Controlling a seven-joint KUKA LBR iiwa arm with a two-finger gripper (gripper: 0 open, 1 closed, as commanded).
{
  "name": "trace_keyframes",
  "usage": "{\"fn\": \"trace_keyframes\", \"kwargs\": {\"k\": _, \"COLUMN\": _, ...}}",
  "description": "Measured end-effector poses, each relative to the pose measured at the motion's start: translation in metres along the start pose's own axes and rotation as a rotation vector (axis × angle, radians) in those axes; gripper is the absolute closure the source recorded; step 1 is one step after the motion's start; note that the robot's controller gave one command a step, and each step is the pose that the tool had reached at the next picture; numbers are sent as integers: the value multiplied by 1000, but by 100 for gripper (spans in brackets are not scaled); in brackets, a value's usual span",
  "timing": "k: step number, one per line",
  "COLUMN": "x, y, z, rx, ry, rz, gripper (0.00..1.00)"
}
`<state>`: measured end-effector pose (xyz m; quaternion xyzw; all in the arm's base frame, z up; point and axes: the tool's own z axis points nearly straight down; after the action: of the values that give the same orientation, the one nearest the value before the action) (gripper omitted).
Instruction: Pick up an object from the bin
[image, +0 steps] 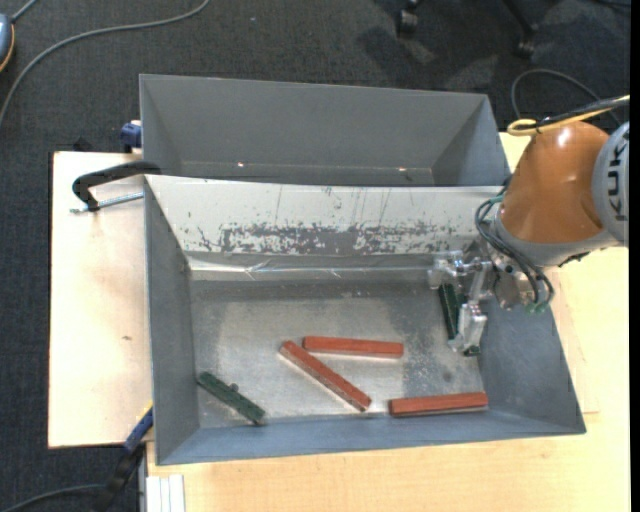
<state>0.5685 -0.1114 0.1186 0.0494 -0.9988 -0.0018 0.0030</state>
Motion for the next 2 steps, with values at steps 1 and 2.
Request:
{"fn": "trace_keyframes", "kwargs": {"k": 1, "x": 5, "y": 51, "z": 49, "rx": 0, "ry": -3, "rz": -50, "gripper": 0}}
{"fn": "trace_keyframes", "kwargs": {"k": 2, "x": 13, "y": 104, "z": 48, "rx": -1, "ry": -6, "rz": 209, "gripper": 0}}
